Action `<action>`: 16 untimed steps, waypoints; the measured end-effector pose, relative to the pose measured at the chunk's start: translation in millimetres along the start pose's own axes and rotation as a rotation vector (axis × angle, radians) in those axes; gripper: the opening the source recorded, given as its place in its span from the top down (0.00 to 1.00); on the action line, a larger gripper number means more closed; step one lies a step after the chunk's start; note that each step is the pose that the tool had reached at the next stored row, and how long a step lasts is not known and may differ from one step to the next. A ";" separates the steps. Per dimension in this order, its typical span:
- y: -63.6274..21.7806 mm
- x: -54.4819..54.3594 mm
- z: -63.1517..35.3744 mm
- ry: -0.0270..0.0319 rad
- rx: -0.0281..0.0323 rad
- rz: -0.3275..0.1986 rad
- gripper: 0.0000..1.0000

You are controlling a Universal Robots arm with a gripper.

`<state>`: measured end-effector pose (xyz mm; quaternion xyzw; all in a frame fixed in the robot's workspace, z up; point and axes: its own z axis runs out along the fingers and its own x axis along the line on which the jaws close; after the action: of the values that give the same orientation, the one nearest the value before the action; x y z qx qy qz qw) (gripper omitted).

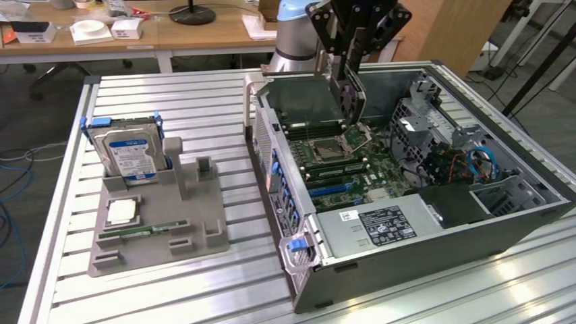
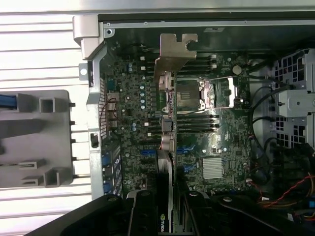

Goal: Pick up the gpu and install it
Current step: 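Pick up the gpu and move the gpu toward the slot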

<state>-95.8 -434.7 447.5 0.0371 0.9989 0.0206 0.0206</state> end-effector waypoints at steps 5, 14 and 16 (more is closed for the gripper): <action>0.3 -4.5 0.2 0.0001 -0.0001 -0.001 0.74; 1.1 -15.3 0.7 0.0002 -0.0002 -0.005 0.74; 1.3 -17.8 0.8 0.0002 -0.0002 -0.005 0.74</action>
<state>-77.9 -434.7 447.5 0.0345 0.9990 0.0206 0.0205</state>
